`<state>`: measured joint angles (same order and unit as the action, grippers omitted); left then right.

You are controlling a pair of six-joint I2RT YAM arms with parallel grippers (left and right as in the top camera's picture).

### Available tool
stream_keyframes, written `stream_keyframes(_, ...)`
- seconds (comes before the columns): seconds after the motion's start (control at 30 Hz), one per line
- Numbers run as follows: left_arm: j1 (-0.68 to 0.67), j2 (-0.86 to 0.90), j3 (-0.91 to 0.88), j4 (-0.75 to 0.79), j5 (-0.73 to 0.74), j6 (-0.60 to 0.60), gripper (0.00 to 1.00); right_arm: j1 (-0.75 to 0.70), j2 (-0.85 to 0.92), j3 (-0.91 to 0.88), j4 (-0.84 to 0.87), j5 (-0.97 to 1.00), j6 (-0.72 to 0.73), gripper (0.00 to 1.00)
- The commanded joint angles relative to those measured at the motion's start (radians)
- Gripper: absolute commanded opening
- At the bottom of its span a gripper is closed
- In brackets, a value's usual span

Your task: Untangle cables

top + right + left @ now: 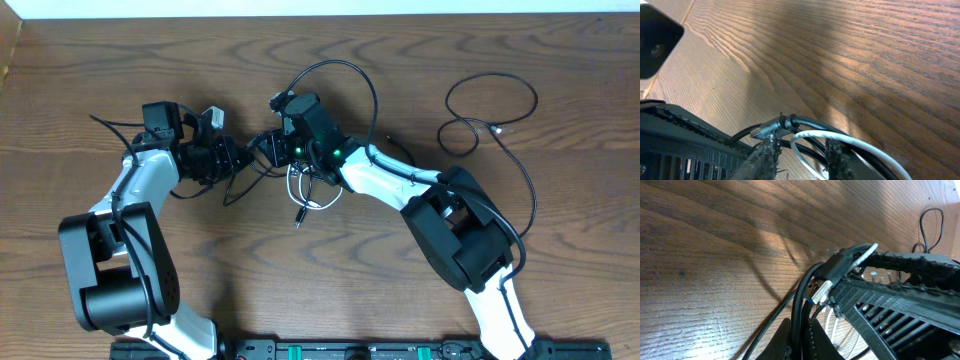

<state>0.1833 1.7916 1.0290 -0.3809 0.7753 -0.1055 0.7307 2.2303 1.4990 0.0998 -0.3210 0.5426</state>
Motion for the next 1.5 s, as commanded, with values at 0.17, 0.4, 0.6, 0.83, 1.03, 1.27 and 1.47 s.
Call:
stream_keyframes(0.17,0.005,0.013,0.004,0.002,-0.005,-0.005,0.08,0.003,0.008,0.018,0.013,-0.033,-0.051,0.01)
stream_keyframes(0.4,0.005,0.013,0.004,0.002,-0.005,-0.005,0.08,-0.061,0.006,0.018,0.217,-0.377,0.004,0.01)
stream_keyframes(0.6,0.005,0.013,0.004,0.002,-0.005,-0.005,0.08,-0.146,0.006,0.018,0.364,-0.635,0.185,0.02)
stream_keyframes(0.83,0.005,0.013,0.004,0.002,-0.005,-0.005,0.08,-0.208,-0.050,0.018,0.356,-0.706,0.229,0.01)
stream_keyframes(1.03,0.005,0.013,0.004,0.002,-0.005,-0.005,0.08,-0.221,-0.193,0.018,0.164,-0.663,0.072,0.01)
stream_keyframes(1.27,0.005,0.013,0.004,0.002,-0.005,-0.005,0.08,-0.214,-0.379,0.018,-0.254,-0.336,-0.197,0.02)
stream_keyframes(1.47,0.005,0.013,0.004,0.002,-0.005,-0.005,0.08,-0.183,-0.378,0.018,-0.370,-0.306,-0.229,0.82)
